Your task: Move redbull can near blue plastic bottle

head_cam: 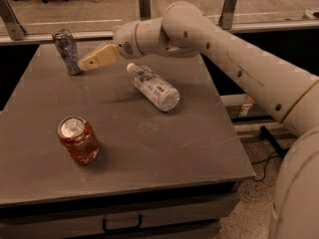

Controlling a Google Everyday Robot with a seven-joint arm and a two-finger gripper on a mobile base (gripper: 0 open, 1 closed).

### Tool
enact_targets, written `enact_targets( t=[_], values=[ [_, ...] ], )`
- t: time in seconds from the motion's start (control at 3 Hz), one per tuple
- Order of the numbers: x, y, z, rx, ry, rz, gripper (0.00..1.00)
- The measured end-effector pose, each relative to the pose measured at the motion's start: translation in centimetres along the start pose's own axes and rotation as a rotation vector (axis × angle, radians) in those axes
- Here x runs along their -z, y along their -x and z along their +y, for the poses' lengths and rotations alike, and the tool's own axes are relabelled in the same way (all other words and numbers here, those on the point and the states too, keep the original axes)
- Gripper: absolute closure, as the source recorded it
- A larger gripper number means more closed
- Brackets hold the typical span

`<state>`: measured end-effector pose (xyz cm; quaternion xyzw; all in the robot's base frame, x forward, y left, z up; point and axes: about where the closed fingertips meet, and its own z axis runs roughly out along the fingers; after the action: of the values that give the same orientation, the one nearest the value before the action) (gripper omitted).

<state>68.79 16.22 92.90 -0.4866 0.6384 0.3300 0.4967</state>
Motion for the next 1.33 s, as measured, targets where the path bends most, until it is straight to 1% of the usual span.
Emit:
enact_targets(
  t=[0.33,0.67,1.0,1.33],
  values=[
    [-4.4,0.7,-1.5,0.018,-0.064,-0.016,0.0],
    [-8.5,2.4,-2.5,0.069,-0.072,-0.02,0.0],
    [-10.8,3.1,-2.7,0.083,-0.057,-0.026,0.0],
    [-13.1,3.7,-2.4,0.097,-0.013,-0.037,0.18]
  ],
)
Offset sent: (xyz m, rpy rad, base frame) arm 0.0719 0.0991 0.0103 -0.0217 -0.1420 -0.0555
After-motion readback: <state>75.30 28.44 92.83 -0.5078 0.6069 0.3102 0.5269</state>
